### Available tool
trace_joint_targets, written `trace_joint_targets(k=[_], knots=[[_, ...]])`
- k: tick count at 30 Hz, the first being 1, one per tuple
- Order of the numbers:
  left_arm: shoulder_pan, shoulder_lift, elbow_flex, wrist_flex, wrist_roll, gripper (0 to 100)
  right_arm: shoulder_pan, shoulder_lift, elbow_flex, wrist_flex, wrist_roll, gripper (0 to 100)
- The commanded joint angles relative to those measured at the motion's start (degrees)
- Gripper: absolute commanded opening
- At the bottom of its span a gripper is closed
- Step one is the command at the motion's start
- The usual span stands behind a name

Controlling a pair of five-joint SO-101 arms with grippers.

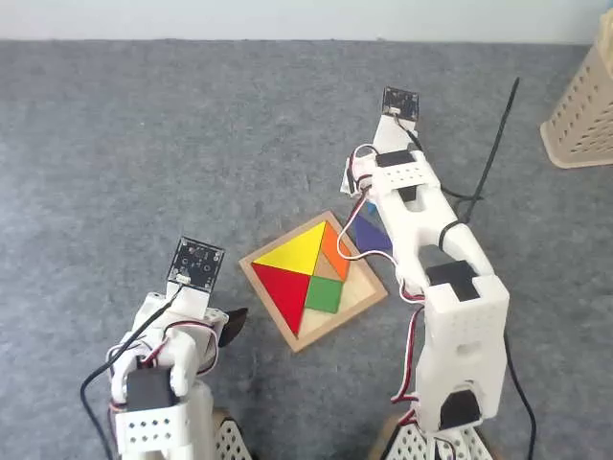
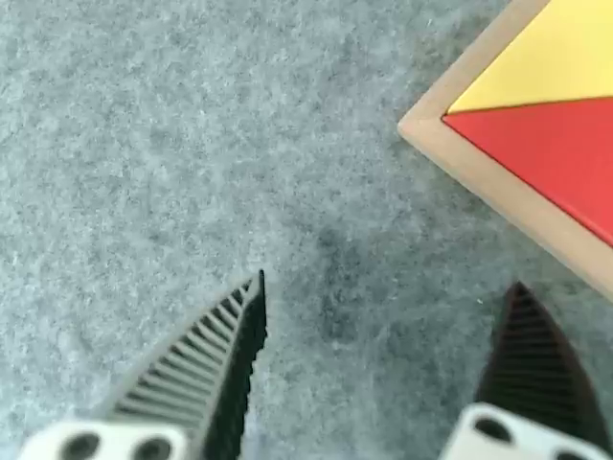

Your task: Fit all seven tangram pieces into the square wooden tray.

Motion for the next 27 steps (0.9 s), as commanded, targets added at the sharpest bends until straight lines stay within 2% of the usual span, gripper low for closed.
trace_joint_targets(k=[1,4,14,18,22,27], knots=[[0.3,-0.8,-0.3,0.0,-0.3,35,0.5,1.2,-2.6,-1.0,-0.4,13.4],[0.3,-0.8,-0.3,0.0,-0.3,35,0.5,1.1,-2.6,-1.0,-0.2,7.3],[0.3,-0.8,-0.3,0.0,-0.3,35,0.5,-0.2,-2.7,6.7,-0.5,8.2],[0.3,-0.8,-0.3,0.0,-0.3,35,0.5,-6.2,-2.3,13.4,-0.5,2.8],[0.3,-0.8,-0.3,0.0,-0.3,35,0.2,-12.3,-0.2,19.6,1.5,1.7],[0.3,-0.8,-0.3,0.0,-0.3,35,0.5,-18.9,6.2,20.8,1.6,1.7]])
